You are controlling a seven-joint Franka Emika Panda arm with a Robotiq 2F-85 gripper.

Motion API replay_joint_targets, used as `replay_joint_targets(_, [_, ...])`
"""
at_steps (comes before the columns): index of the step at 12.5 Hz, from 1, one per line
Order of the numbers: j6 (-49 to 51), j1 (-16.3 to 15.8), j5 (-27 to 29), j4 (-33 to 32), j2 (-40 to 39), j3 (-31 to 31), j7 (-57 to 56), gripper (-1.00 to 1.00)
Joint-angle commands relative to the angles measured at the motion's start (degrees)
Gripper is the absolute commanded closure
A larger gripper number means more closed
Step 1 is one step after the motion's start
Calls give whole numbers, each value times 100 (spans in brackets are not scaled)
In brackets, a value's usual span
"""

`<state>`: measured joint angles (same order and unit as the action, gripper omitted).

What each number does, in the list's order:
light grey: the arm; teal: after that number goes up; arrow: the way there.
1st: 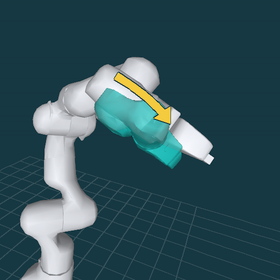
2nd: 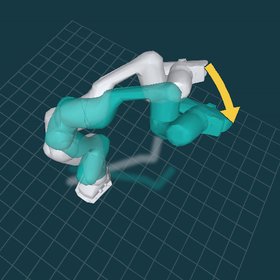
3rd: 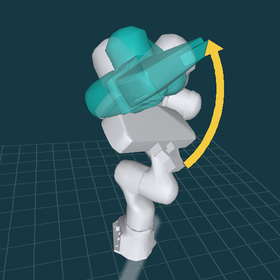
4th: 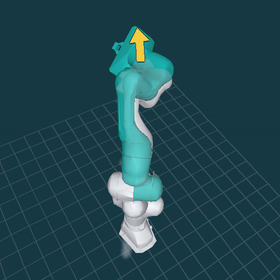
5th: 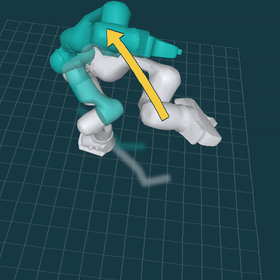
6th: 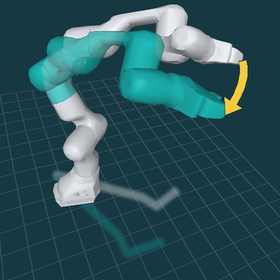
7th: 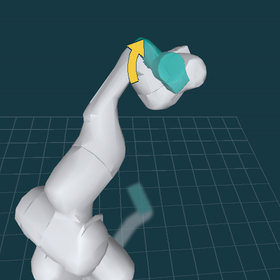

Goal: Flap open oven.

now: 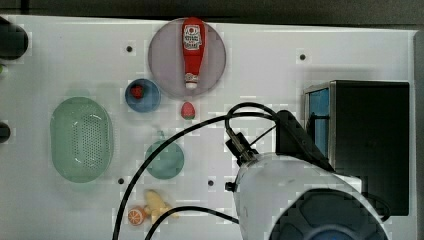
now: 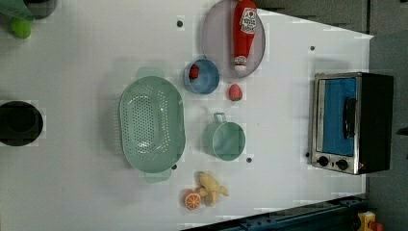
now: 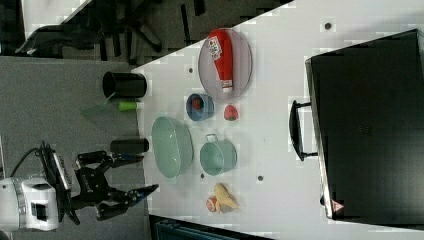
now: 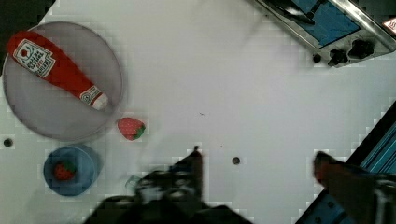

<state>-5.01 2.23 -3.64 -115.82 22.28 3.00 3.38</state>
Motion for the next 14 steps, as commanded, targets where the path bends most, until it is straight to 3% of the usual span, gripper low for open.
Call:
replay_joint_targets(1, [24, 6, 26, -101, -187, 51, -162, 9])
replay_joint_targets(3, [23, 10, 18, -110, -188, 74, -165, 55])
replay_joint_targets(4, [5, 12, 10, -116, -194, 109, -183, 65])
replay_joint_targets(7, [-182, 38, -24, -228, -231, 342, -995, 65])
replay_joint_targets(14, [-1353, 230, -77, -578, -707, 1331, -5289, 65])
